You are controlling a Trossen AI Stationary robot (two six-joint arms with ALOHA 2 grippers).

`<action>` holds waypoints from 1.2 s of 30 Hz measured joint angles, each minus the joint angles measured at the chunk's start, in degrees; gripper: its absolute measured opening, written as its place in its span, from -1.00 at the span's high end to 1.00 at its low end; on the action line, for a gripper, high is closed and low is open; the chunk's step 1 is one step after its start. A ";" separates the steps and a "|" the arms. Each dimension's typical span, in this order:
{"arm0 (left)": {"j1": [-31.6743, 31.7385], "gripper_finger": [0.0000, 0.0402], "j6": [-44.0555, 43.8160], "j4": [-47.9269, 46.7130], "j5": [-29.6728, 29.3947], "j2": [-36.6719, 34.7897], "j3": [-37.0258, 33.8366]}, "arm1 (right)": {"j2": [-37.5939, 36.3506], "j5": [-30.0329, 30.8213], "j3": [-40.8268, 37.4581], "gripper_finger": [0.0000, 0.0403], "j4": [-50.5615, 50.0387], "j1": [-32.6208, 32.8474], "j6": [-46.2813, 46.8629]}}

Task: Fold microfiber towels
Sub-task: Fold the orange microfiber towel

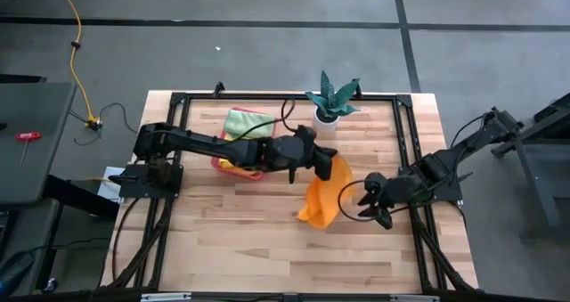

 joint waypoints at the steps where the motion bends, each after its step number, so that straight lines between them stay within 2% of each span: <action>1: 0.02 1.00 0.76 -1.11 0.31 0.00 -0.03 | 0.00 1.71 -0.01 0.06 -0.79 0.00 0.01; 7: -1.52 1.00 5.52 -7.46 3.11 0.00 -0.05 | 0.00 11.49 -0.01 0.06 -6.37 -0.92 2.92; 11: -3.37 1.00 9.48 -12.58 3.83 0.00 -0.05 | 0.00 14.19 -0.01 0.06 -8.81 -2.96 2.32; 17: -5.29 1.00 10.87 -22.73 4.01 0.00 -0.07 | 0.41 14.07 -0.26 0.06 -12.36 -7.95 -6.92; 20: -5.98 1.00 10.83 -25.76 1.89 0.13 -0.07 | 0.65 12.09 -2.35 0.06 -11.93 -10.80 -9.37; 23: -6.42 1.00 10.51 -27.21 0.28 0.33 -0.11 | 0.81 9.88 -5.65 0.06 -8.99 -13.24 -11.02; 31: -6.69 1.00 5.93 -27.19 0.07 0.31 -0.11 | 0.81 9.44 -15.38 0.06 1.78 -20.04 -12.32; 36: -6.64 1.00 5.62 -27.28 0.21 0.31 -0.11 | 2.03 7.09 -18.04 0.06 6.35 -23.82 -19.19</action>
